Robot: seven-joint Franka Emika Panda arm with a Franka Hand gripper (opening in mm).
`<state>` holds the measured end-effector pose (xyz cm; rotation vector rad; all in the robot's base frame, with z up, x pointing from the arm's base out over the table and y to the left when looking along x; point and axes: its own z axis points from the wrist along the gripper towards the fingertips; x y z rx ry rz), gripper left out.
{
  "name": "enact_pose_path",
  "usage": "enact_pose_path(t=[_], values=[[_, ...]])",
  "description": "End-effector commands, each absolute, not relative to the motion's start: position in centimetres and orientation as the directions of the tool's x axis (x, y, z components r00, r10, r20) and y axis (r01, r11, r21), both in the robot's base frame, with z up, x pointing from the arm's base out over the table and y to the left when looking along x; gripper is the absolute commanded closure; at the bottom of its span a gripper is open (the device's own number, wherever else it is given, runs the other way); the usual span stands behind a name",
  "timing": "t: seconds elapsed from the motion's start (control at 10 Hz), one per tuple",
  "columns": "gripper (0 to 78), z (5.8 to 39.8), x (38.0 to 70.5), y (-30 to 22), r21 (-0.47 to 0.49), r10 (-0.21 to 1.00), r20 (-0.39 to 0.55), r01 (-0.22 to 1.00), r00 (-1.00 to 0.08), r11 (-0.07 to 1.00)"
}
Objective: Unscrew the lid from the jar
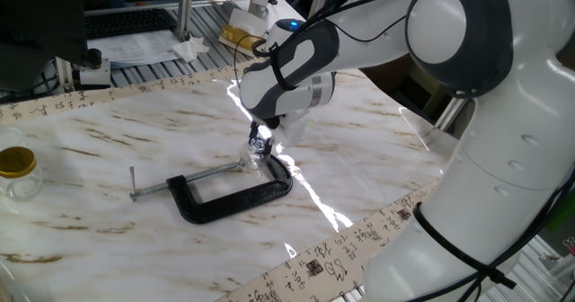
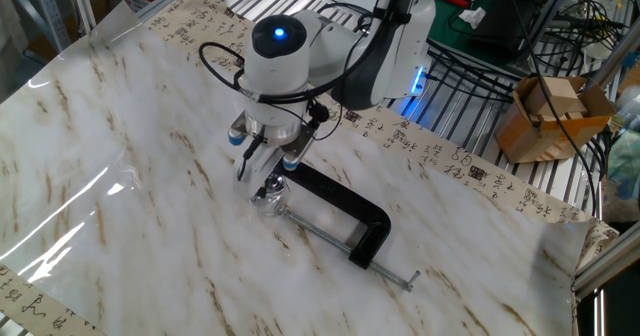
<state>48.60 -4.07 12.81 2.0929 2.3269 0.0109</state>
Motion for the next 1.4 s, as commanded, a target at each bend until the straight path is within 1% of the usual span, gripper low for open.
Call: enact_pose_path(t=[0.1, 0.4, 0.6, 0.7, 1.0, 1.3, 1.4], values=[[76.4, 12.32, 48.54, -3.91, -0.031, 0.986, 0.002, 0.985, -0.169, 0.169], [76.4, 12.29, 48.56, -3.91, -0.065, 0.986, 0.007, 0.984, -0.166, 0.166], [76.4, 12.29, 48.57, -3.90, -0.064, 0.985, 0.007, 0.983, -0.173, 0.173], [76.4, 12.27, 48.57, -3.90, -0.062, 0.982, 0.001, 0.980, -0.190, 0.189], [76.4, 12.27, 48.57, -3.90, -0.056, 0.959, -0.004, 0.958, -0.282, 0.282], [76.4, 12.27, 48.57, -3.90, -0.062, 0.930, 0.014, 0.928, -0.366, 0.366], [76.4, 12.27, 48.57, -3.90, -0.062, 0.929, 0.014, 0.927, -0.369, 0.369]])
